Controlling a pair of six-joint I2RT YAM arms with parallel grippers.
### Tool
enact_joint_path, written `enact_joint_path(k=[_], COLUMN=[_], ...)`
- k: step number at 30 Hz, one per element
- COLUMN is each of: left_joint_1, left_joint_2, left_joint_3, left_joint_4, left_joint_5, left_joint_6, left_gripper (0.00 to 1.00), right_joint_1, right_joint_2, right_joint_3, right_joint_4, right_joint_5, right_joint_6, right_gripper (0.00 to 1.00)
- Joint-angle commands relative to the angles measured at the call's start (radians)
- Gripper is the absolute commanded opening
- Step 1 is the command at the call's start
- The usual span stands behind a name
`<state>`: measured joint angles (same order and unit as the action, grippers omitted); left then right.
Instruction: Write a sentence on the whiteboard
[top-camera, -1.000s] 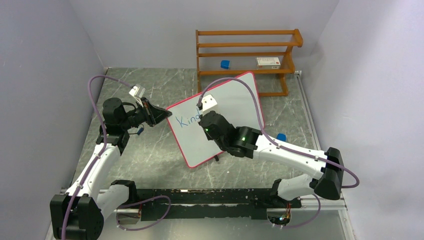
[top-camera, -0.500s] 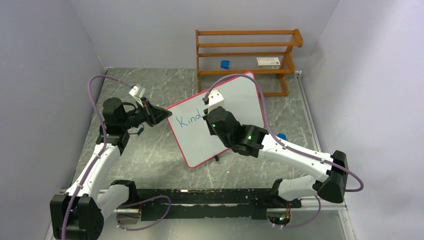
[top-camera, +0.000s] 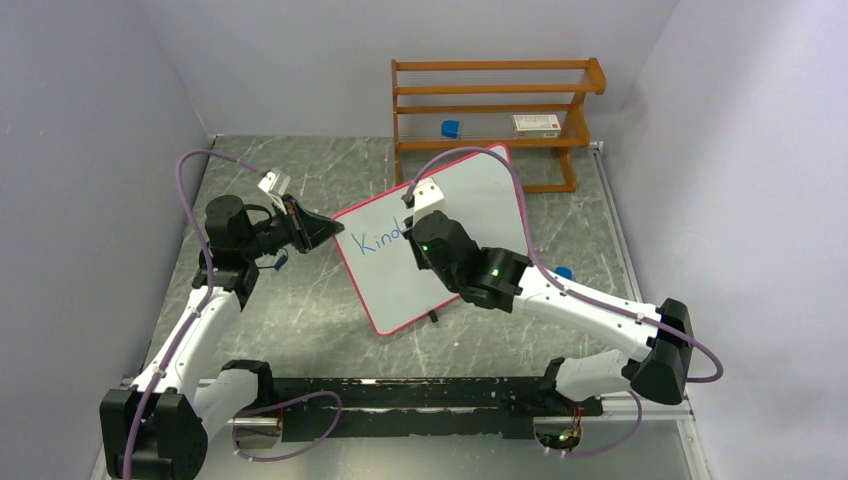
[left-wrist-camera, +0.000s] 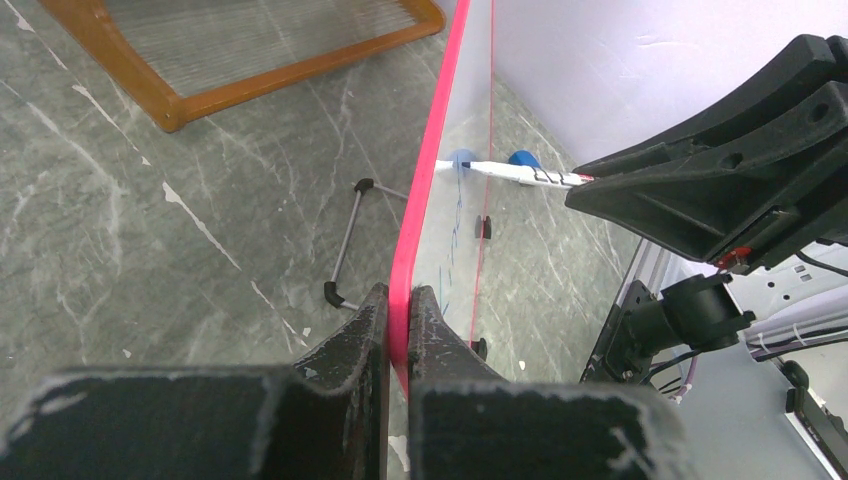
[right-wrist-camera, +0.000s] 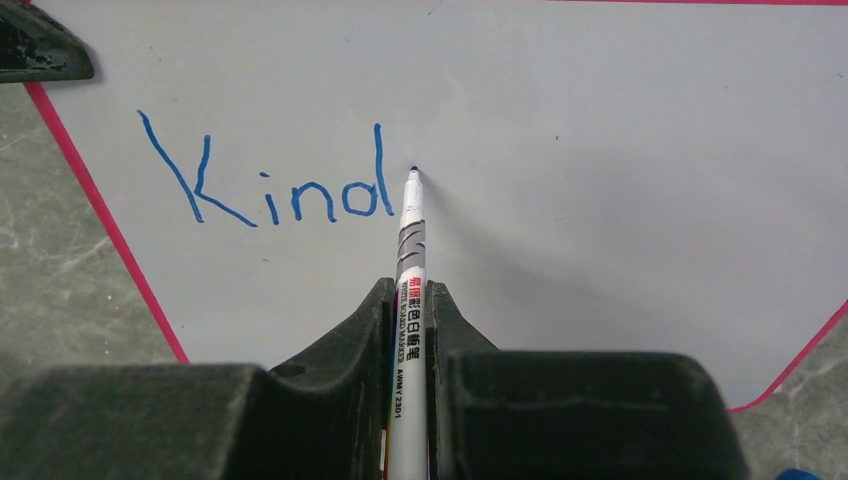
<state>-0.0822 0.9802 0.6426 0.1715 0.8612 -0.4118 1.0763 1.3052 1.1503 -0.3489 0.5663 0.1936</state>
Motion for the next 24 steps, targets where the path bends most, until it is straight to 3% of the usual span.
enact_joint_path(k=[1,24], left_joint_1=[-0.002,-0.002], left_joint_2=[0.017,0.015], left_joint_3=[0.0,-0.001], left_joint_4=[-0.05,-0.048], left_joint_5=[-0.019,-0.019], left_joint_6=[0.051,0.051], left_gripper=[0.05,0.05], right_joint_1=[-0.017,-0.022], right_joint_2=[0.008,-0.003], right_joint_3=[0.001,-0.01], right_joint_4=[0.019,-0.087], right_joint_5=[0.0,-0.043], right_joint_6=[-0.006,0.03], right_gripper=[0.0,0.0])
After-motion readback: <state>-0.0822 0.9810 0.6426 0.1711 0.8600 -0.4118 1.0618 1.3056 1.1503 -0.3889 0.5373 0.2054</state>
